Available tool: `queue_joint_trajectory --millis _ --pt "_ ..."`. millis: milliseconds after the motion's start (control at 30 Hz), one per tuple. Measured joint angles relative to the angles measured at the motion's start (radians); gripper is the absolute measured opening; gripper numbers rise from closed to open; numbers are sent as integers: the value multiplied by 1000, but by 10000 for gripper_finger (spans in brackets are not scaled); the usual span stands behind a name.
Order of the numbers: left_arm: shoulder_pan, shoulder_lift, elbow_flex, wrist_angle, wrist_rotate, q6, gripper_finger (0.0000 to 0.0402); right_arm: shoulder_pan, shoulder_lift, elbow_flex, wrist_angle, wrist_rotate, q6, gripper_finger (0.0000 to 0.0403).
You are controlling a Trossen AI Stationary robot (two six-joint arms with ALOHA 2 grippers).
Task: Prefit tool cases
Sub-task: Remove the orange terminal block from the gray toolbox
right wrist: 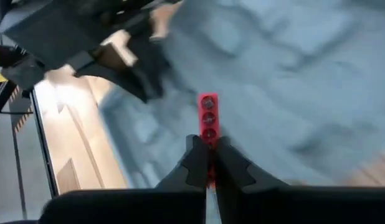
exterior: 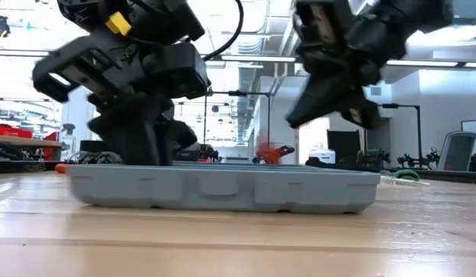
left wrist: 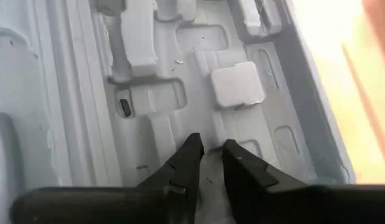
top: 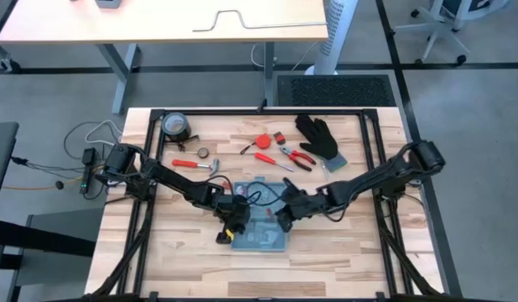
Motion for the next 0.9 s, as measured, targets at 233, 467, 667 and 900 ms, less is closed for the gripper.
queue_joint_trajectory --millis 233,467,667,900 --pt "-13 0 -27 0 122 -46 21 -15 -104 -173 21 33 60 2" --pt "-17 -8 -34 -1 143 -54 3 -45 -106 -231 128 34 56 2" --pt "-14 -78 -46 -54 28 -40 2 -51 -91 -230 311 45 -21 12" --pt "-3 -260 -55 -182 -182 2 1 -52 20 -152 313 55 -23 3"
